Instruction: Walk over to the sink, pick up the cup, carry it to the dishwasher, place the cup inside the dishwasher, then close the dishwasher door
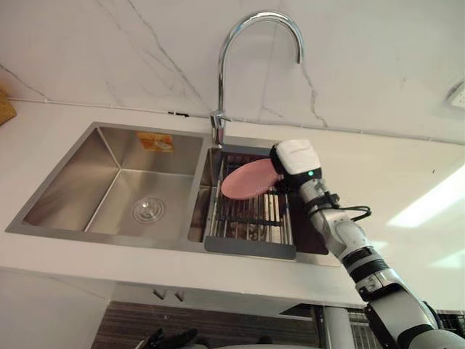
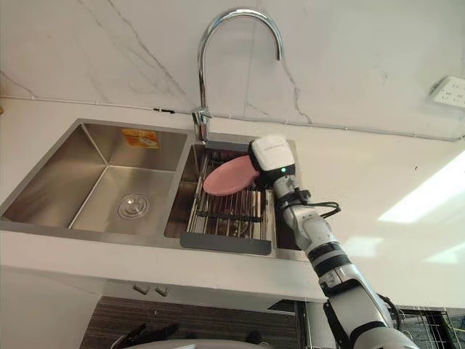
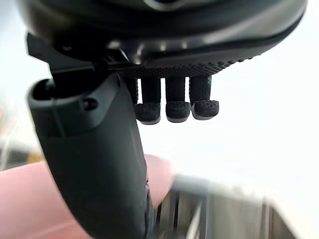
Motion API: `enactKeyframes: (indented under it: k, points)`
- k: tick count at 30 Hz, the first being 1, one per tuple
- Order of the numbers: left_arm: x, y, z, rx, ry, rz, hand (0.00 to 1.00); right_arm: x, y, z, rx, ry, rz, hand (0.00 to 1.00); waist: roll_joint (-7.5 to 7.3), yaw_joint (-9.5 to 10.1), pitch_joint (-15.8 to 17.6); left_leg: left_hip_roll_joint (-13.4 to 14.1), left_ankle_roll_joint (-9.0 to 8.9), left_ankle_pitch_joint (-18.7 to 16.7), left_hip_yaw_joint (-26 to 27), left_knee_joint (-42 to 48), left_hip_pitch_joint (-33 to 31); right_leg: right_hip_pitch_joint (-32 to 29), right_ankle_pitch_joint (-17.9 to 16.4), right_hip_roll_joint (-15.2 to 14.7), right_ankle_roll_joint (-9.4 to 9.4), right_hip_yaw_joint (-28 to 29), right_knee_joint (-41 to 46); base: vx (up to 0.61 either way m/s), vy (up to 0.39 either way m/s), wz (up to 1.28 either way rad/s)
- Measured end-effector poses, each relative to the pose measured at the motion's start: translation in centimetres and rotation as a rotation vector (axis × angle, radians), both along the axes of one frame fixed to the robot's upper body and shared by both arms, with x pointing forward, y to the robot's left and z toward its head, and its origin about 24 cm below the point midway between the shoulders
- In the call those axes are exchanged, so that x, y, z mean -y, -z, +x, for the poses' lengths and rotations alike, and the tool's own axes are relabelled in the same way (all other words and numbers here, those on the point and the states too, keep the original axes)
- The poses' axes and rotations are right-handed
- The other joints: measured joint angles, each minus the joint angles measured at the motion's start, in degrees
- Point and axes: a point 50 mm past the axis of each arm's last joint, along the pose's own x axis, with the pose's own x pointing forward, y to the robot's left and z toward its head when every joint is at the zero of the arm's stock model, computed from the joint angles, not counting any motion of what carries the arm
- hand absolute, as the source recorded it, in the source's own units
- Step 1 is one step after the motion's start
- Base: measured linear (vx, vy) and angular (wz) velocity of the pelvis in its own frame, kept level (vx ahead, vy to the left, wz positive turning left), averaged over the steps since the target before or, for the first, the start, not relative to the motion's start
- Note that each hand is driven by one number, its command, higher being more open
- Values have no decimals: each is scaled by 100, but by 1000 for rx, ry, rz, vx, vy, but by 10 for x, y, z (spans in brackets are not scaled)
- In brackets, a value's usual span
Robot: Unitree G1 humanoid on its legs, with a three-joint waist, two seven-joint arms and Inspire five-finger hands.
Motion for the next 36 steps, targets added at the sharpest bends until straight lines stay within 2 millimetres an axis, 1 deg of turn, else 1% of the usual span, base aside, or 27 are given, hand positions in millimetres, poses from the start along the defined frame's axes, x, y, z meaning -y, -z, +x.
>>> enactKeyframes:
  k: [1, 4, 10, 13, 14, 19, 21, 25, 27, 28, 34, 36]
  points:
    - [0, 0, -1, 1, -1, 4, 100, 1, -7, -1, 32, -3, 29, 0, 0, -22, 0, 0, -9, -8, 13, 0, 7, 0, 0, 0, 1, 16, 4, 22, 21, -8]
    - [-1, 0, -1, 7, -6, 20, 100, 1, -17, -5, 74, -21, 94, 0, 0, -34, 0, 2, -16, -27, 61, 2, 29, 0, 1, 3, 2, 64, 4, 7, 19, -8]
    - [-2, 0, -4, 10, -10, 31, 100, -4, -23, -15, 78, -96, 193, 0, 5, -34, 3, 27, -19, -81, 202, 11, 72, -6, 3, 36, 3, 190, 4, -12, 12, -11]
    - [-2, 0, -5, 10, -11, 33, 100, -7, -23, -16, 61, -122, 193, 0, 9, -40, 6, 41, -21, -93, 245, 16, 76, -17, 3, 53, 3, 227, 5, -1, 4, -8]
    - [-2, -1, -5, 10, -11, 33, 100, -7, -23, -16, 32, -136, 204, 100, 12, -39, 8, 48, -21, -95, 260, 16, 76, -24, 3, 61, 3, 241, 6, 0, 0, -7]
    - [-2, -1, -5, 10, -14, 39, 100, -6, -23, -17, -117, -172, 228, 100, 36, -39, 23, 65, -49, -116, 289, 34, 73, -36, 3, 76, 3, 265, 9, 1, 0, -2]
    - [-2, -1, -5, 7, -16, 44, 100, -4, -20, -20, -175, -179, 267, 100, 36, -41, 23, 67, -50, -118, 278, 36, 71, -32, 2, 75, 4, 244, 10, -5, 4, 3]
    - [-3, -1, -7, 6, -21, 47, 100, -3, -17, -25, -239, -204, 310, 100, 35, -54, 22, 67, -51, -118, 259, 50, 77, -14, 2, 73, 4, 227, 10, 0, 0, 0]
    - [-3, 0, -8, 4, -28, 47, 100, -2, -17, -28, -253, -217, 341, 100, 35, -57, 22, 67, -52, -120, 255, 60, 82, -2, 2, 73, 4, 227, 9, -18, 1, 1]
    - [0, 4, -13, -26, -23, 50, 100, 6, -41, -48, -150, -287, 395, 100, 41, -128, -168, 107, -19, -142, 309, 133, 77, 6, 14, 114, -34, 287, -18, 0, 0, 0]
    - [1, 4, -12, -25, -23, 49, 100, 7, -41, -51, -151, -291, 401, 100, 39, -137, -177, 106, -19, -142, 338, 134, 64, -26, 23, 116, -46, 324, -12, 0, 0, -2]
    - [1, 4, -11, -26, -22, 46, 100, 10, -40, -62, -163, -324, 444, 100, 39, -156, -181, 104, -20, -142, 377, 139, 31, -65, 37, 113, -59, 354, 10, 0, 0, -7]
